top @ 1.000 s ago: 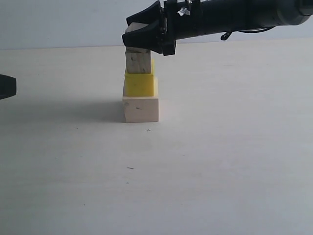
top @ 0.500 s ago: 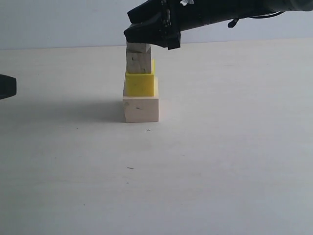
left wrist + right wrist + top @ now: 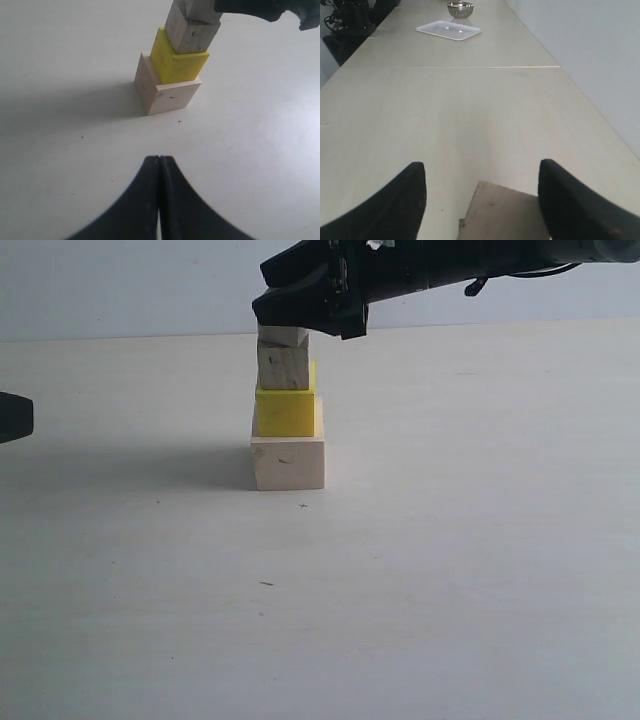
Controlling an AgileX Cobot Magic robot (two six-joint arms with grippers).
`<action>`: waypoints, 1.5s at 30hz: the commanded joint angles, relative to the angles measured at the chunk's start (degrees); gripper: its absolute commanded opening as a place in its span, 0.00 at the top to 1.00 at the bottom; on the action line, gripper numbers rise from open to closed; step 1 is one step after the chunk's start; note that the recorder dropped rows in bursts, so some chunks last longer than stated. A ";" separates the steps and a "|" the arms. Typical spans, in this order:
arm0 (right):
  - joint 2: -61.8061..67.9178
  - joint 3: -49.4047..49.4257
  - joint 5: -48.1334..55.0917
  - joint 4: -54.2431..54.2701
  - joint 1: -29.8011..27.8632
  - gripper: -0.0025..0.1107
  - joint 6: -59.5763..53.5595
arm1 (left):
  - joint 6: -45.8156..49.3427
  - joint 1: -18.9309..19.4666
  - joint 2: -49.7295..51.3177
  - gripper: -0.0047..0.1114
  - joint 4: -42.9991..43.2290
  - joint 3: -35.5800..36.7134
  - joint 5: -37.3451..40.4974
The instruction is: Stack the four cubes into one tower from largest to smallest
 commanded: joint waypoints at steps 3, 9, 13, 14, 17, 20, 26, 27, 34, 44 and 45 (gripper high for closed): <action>-2.89 -0.20 -0.63 0.14 -0.27 0.43 -0.08 | -0.19 0.17 0.04 0.96 -0.70 0.28 -0.39; -5.14 -0.20 -0.74 -0.22 -0.27 0.43 1.09 | -0.19 0.17 0.04 0.96 -0.70 0.28 -0.39; -5.90 -0.20 -4.51 -4.59 -0.27 0.43 4.80 | -0.19 0.17 0.04 0.96 -0.70 0.28 -0.28; -6.15 -0.20 -6.44 -6.43 -0.27 0.45 6.69 | -0.19 0.17 0.04 0.96 -0.70 0.28 -0.14; -7.22 -0.20 -11.34 -10.05 -0.27 0.54 12.09 | -0.19 0.17 0.04 0.96 -0.70 0.28 -0.14; -7.98 -0.20 -12.30 -10.66 -0.27 0.66 14.09 | -0.19 0.17 0.04 0.96 -0.70 0.28 -0.14; -9.54 -0.20 -12.09 -11.74 -0.27 0.94 20.23 | -0.19 0.17 0.04 0.96 -0.37 0.28 -0.48; -10.02 -0.20 -12.21 -12.18 -0.27 0.98 21.14 | -0.19 0.17 0.04 0.96 0.00 0.28 -0.63; -14.75 -0.20 -22.69 -29.32 -0.27 0.98 49.88 | -0.60 0.17 3.24 0.96 1.33 0.28 -3.33; -18.14 -0.08 -14.67 -48.83 -0.27 0.98 81.67 | -1.54 10.44 18.16 0.96 1.49 -1.33 -13.14; -18.14 0.03 -14.14 -48.83 -0.27 0.98 82.74 | -0.99 12.00 19.64 0.96 0.94 -2.06 -13.14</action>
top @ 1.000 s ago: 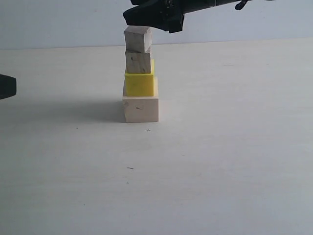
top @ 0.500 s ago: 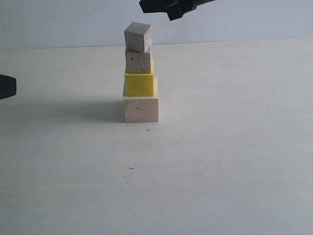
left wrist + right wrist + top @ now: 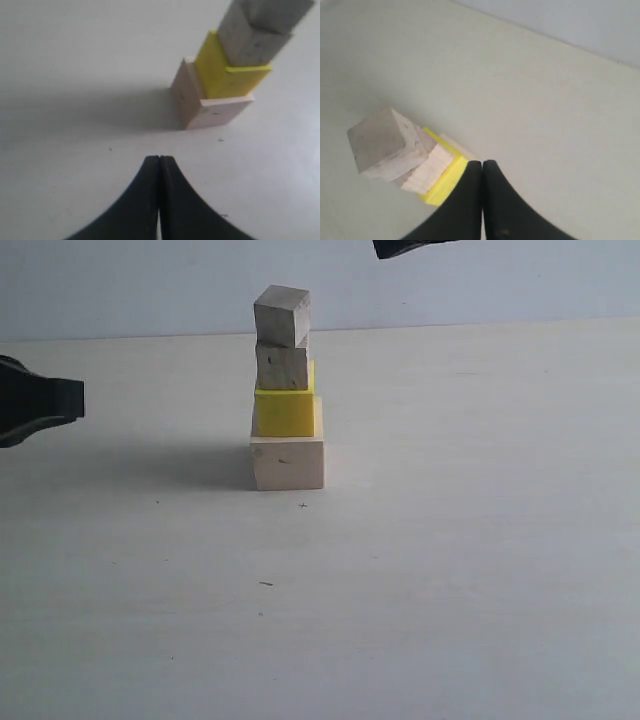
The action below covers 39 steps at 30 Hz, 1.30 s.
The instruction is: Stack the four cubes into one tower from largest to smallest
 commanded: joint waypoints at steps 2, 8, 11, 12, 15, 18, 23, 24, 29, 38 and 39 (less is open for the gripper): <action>-0.61 0.98 4.17 -0.79 -0.18 0.98 6.97 | 3.99 7.33 7.54 0.96 -3.90 -4.24 -2.46; -0.61 3.76 5.11 4.06 -0.18 0.98 8.15 | 43.89 13.72 19.94 0.96 -41.43 -19.30 10.16; -0.61 3.76 6.30 4.29 -0.18 0.98 8.15 | 53.41 16.18 26.62 0.96 -50.99 -25.39 17.14; -0.61 3.76 6.28 4.59 -0.07 0.98 8.15 | 55.45 16.76 29.02 0.96 -53.00 -26.83 19.16; -0.61 3.76 6.42 9.19 -0.07 0.98 7.35 | 61.24 17.22 34.25 0.96 -58.42 -30.07 24.02; -0.49 3.76 6.68 10.56 -0.07 0.98 7.19 | 67.11 17.22 38.14 0.96 -65.62 -32.58 28.23; 1.23 3.78 6.80 10.59 -0.07 0.98 8.30 | 67.22 17.22 40.85 0.96 -65.98 -36.48 31.14; 1.63 3.78 6.70 11.11 -0.07 0.98 8.58 | 67.22 17.22 41.27 0.96 -65.98 -37.25 31.74; 3.34 3.78 6.58 15.08 -0.07 0.98 8.69 | 67.22 17.22 42.64 0.96 -66.80 -39.76 32.84; 5.96 3.78 5.51 19.58 -0.07 0.98 6.02 | 70.63 17.22 47.47 0.96 -72.44 -43.21 38.41; 5.96 3.78 4.78 20.21 -0.07 0.98 5.20 | 71.07 17.22 48.02 0.96 -72.69 -43.49 38.98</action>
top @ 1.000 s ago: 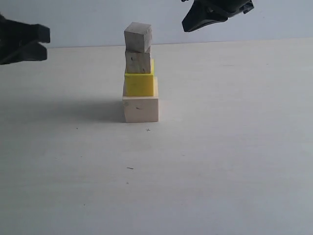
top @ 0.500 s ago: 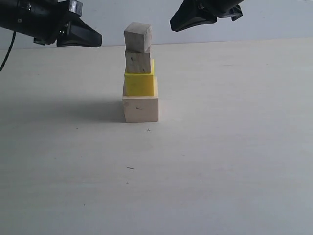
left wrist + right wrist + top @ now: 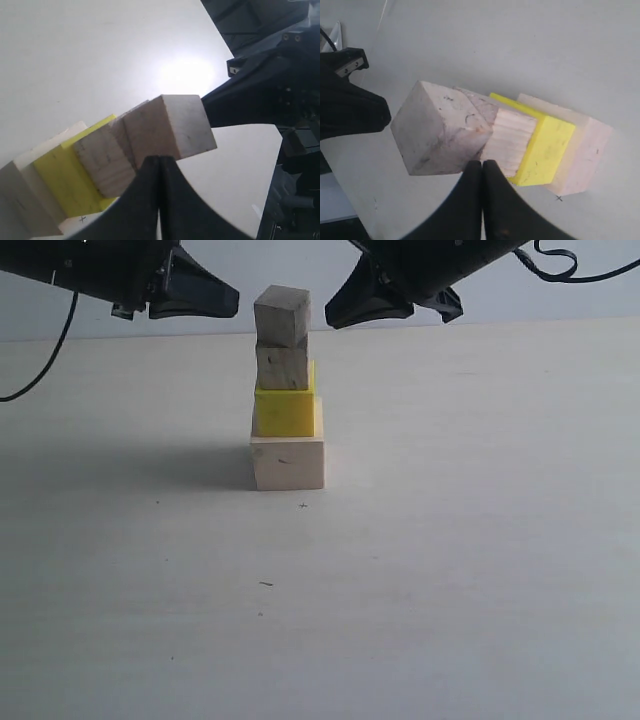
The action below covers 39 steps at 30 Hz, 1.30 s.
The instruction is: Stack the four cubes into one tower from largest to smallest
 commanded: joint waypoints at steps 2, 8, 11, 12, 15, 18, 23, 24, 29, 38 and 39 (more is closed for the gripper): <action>-0.11 0.06 -2.16 2.80 -0.07 0.98 -3.11 | 2.29 0.05 1.17 0.96 -2.97 -1.22 1.49; -0.11 0.06 -2.40 4.37 -0.07 0.98 -5.15 | 3.70 0.05 1.30 0.96 -4.21 -1.22 1.69; -0.11 0.06 -2.59 4.35 -0.07 0.98 -5.15 | 3.92 0.05 1.30 0.96 -4.21 -1.22 1.81; -0.11 0.06 -2.59 4.35 -0.07 0.98 -5.15 | 4.17 0.05 1.30 0.96 -4.21 -1.22 1.91; -0.11 0.06 -2.43 4.35 -0.07 0.98 -5.15 | 4.94 0.05 1.30 0.96 -4.21 -1.22 1.91; -0.11 0.06 -2.31 4.35 -0.07 0.98 -5.15 | 4.96 0.05 1.40 0.96 -4.34 -1.22 1.80; -0.11 0.06 -1.23 5.17 -0.07 0.98 -5.52 | 4.96 0.05 3.07 0.96 -5.20 -1.22 3.25; -0.11 0.06 -1.13 5.15 -0.07 0.98 -5.61 | 4.96 0.05 3.58 0.96 -5.82 -1.22 3.85; -0.11 0.06 -1.08 5.15 -0.07 0.98 -5.65 | 6.50 0.05 4.08 0.96 -7.63 -1.22 4.54; 0.12 0.06 -1.08 5.25 -0.07 0.98 -6.41 | 7.80 0.05 4.08 0.96 -7.75 -1.22 4.18; 0.12 0.06 -1.08 5.25 -0.07 0.98 -6.41 | 7.80 0.05 4.08 0.96 -7.75 -1.22 4.18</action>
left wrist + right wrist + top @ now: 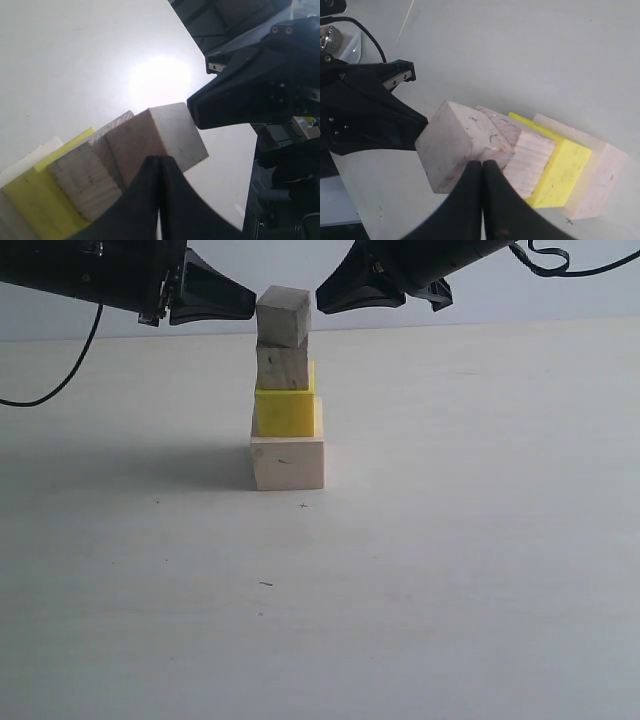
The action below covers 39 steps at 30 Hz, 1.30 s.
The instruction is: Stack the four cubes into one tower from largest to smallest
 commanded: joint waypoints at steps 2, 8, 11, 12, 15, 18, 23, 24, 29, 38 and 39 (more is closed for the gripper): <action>0.12 0.06 0.21 0.70 -0.07 0.98 -0.94 | 0.63 0.05 -0.17 0.96 -0.95 -0.25 0.20; 0.12 0.06 0.10 2.09 -0.07 0.98 -3.22 | 0.62 0.05 -0.17 0.96 -0.85 -0.25 0.41; 0.12 0.06 -0.12 2.97 -0.07 0.98 -3.63 | 0.62 0.05 -0.17 0.96 -0.85 -0.25 0.68; 0.12 0.06 -0.12 2.97 -0.07 0.98 -3.63 | 0.62 0.05 -0.17 0.96 -0.85 -0.25 0.68; 0.73 0.06 -0.41 2.32 -0.07 0.98 -1.62 | 0.62 0.05 -0.17 0.96 -0.85 -0.25 1.25; 2.67 0.06 -0.97 3.04 -0.07 0.98 -0.57 | 0.62 0.05 -0.17 0.96 -0.48 -0.25 1.60; 3.94 0.06 -0.97 6.93 -0.07 0.98 -4.27 | 0.62 0.05 -0.17 0.96 0.63 -0.25 1.49; 3.94 0.06 -1.06 7.69 -0.07 0.98 -5.01 | 0.62 0.05 -0.17 0.96 0.63 -0.25 1.49; 3.94 0.06 -1.31 8.42 -0.07 0.98 -5.55 | 0.62 0.05 -0.17 0.96 0.64 -0.25 1.03; 3.94 0.06 -1.31 8.30 -0.07 0.98 -5.53 | 0.62 0.05 -0.17 0.96 0.75 -0.25 0.91; 3.94 0.06 -1.31 8.30 -0.07 0.98 -5.63 | 0.62 0.05 -0.17 0.96 0.75 -0.25 0.91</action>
